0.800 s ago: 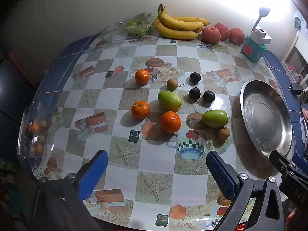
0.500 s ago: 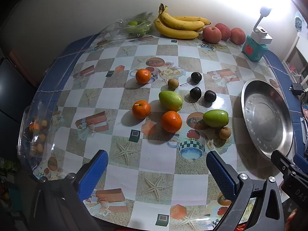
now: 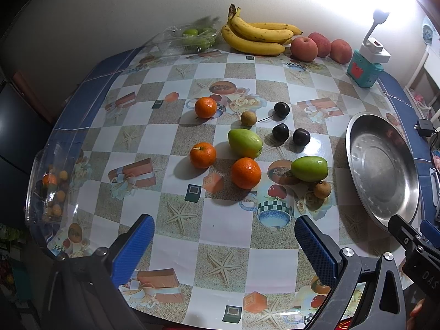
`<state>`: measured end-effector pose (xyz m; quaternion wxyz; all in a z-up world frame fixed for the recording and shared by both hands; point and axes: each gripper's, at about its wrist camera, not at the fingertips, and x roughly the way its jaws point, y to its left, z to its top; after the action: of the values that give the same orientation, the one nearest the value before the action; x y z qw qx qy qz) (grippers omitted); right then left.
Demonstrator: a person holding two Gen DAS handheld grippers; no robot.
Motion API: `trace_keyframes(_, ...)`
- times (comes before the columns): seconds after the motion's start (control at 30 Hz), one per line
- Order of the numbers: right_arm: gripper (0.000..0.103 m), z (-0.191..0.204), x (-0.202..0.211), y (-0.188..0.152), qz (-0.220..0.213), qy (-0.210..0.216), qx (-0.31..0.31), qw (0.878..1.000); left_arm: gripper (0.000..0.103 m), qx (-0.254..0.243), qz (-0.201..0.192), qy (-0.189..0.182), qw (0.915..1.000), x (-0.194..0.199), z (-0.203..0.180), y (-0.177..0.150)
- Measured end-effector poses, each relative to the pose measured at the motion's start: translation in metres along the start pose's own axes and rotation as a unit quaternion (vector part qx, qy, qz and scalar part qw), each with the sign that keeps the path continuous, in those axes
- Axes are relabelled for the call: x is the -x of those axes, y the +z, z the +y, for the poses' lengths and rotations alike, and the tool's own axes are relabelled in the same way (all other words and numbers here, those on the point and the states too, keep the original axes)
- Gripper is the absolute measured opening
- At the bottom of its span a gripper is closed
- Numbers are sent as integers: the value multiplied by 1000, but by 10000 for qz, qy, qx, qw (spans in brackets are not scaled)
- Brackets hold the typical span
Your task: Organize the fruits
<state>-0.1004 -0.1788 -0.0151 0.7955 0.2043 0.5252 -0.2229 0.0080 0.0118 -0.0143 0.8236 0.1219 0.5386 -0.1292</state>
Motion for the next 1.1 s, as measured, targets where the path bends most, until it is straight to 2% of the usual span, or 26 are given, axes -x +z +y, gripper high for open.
trace_keyframes(1.0, 96, 1, 0, -2, -12, -12, 1, 10000, 103, 28, 45, -3, 10000, -2, 5, -3)
trace_keyframes(1.1, 96, 2, -2, -2, 103, 28, 8, 9999, 103, 91, 113, -51, 9999, -4, 6, -1)
